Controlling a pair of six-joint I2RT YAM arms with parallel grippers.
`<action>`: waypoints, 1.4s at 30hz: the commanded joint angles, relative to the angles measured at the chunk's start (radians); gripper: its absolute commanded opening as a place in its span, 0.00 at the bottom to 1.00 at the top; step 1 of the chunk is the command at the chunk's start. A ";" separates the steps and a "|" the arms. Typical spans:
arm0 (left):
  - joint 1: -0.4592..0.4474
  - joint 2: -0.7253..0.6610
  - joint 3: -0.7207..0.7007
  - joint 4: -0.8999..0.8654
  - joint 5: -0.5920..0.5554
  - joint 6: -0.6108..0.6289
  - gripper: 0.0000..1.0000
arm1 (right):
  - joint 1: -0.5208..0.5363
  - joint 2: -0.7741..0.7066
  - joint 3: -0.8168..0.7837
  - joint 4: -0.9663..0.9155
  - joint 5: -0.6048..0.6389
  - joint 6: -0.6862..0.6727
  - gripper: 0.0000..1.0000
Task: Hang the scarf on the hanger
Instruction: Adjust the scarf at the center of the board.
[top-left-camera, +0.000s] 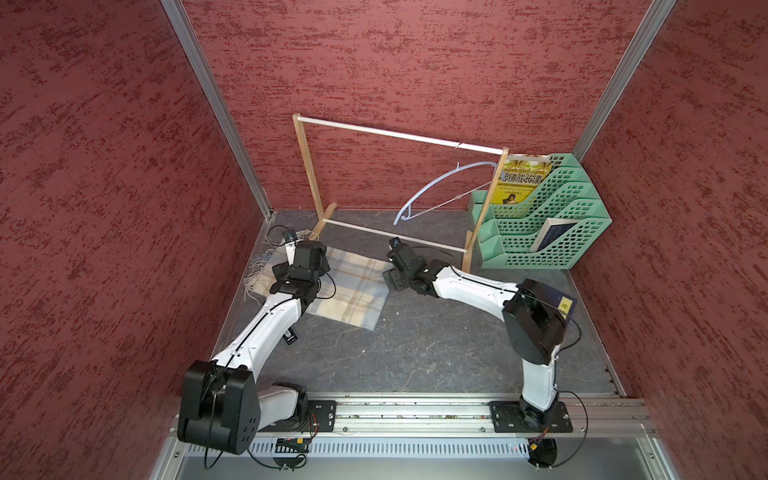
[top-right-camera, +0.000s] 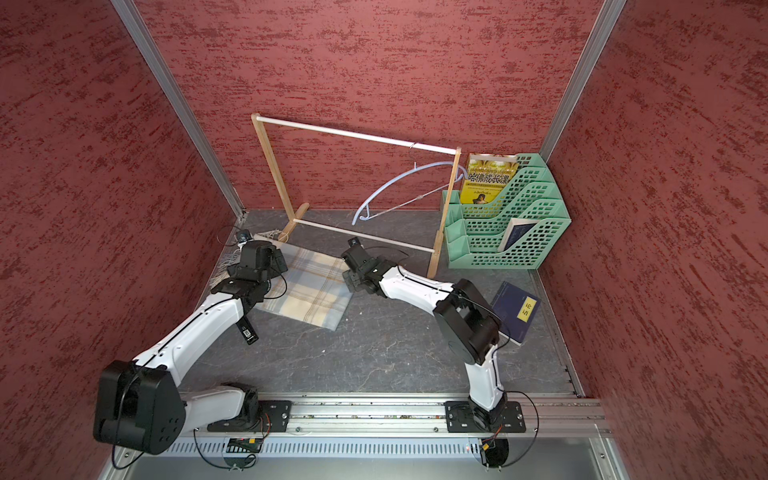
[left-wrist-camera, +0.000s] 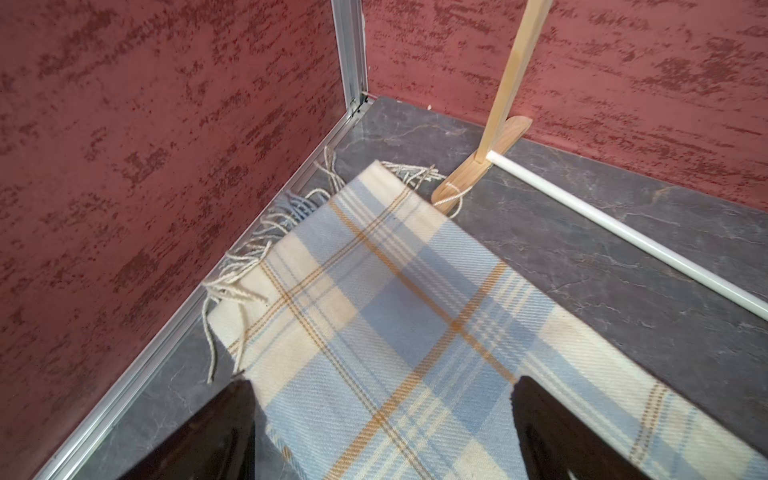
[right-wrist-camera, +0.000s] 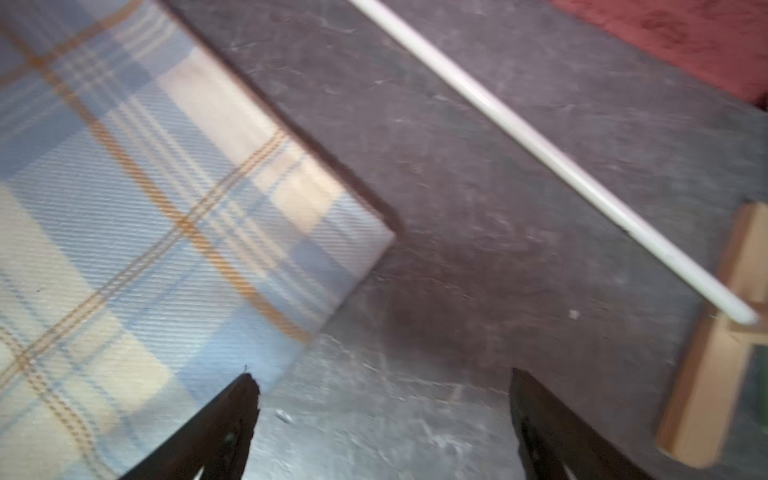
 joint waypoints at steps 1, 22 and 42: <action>0.004 0.031 0.021 -0.046 0.020 -0.045 1.00 | 0.043 0.117 0.134 -0.030 -0.088 -0.018 0.96; 0.031 0.083 0.029 -0.056 0.058 -0.039 1.00 | 0.066 0.249 0.084 -0.105 -0.066 0.094 0.95; -0.120 0.233 0.078 -0.145 0.223 -0.147 1.00 | 0.080 -0.215 -0.537 -0.188 0.105 0.287 0.96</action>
